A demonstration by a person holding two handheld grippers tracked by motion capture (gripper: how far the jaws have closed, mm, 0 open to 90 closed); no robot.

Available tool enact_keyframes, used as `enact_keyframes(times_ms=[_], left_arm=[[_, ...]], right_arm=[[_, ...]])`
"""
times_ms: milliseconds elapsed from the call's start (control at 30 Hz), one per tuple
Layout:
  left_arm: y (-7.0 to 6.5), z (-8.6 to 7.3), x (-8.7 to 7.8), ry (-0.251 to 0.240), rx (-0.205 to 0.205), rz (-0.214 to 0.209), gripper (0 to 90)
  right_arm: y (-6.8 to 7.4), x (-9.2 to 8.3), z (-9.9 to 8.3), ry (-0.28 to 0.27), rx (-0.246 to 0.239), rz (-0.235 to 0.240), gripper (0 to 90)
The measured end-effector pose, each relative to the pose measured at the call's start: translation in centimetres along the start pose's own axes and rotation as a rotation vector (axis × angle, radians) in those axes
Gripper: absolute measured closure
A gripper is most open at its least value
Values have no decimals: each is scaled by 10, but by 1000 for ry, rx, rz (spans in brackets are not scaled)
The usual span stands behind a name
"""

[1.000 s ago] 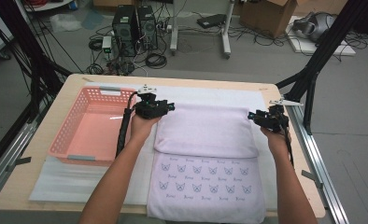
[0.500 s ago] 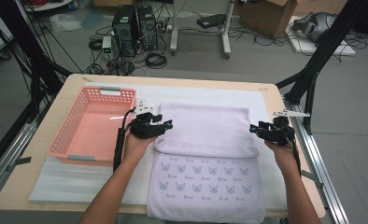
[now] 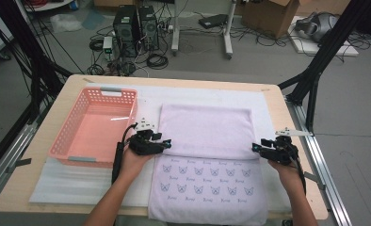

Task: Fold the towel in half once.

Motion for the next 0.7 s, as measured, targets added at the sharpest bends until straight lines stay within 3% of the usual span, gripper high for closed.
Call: enact_keyframes(times_ms=[100, 167, 267, 300, 367, 700], left_arm=[[0, -5, 6, 51, -8, 11, 559], [0, -5, 5, 59, -7, 23, 611], [-2, -5, 2, 78, 19, 35, 833], [-4, -6, 0, 77, 31, 34, 850], [-6, -10, -3, 60, 42, 28, 863], [-15, -30, -28, -83, -13, -22, 870]], right_arm=[[1, 4, -5, 24, -13, 2, 520], [2, 7, -8, 53, -28, -10, 572], [4, 9, -12, 79, -48, -3, 767], [4, 8, -14, 75, -48, 2, 808], [7, 4, -16, 64, -53, 0, 836], [16, -14, -26, 11, -70, 14, 846]])
Point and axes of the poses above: each handheld gripper's, and its own axes: x roughly forward along the jaws, z roughly out of its top, y roughly to its left, the point moved 1 cm from there along x, roughly forward along the jaws, and after that the axes turned 5 degrees about -z, right-handed, at the moved point
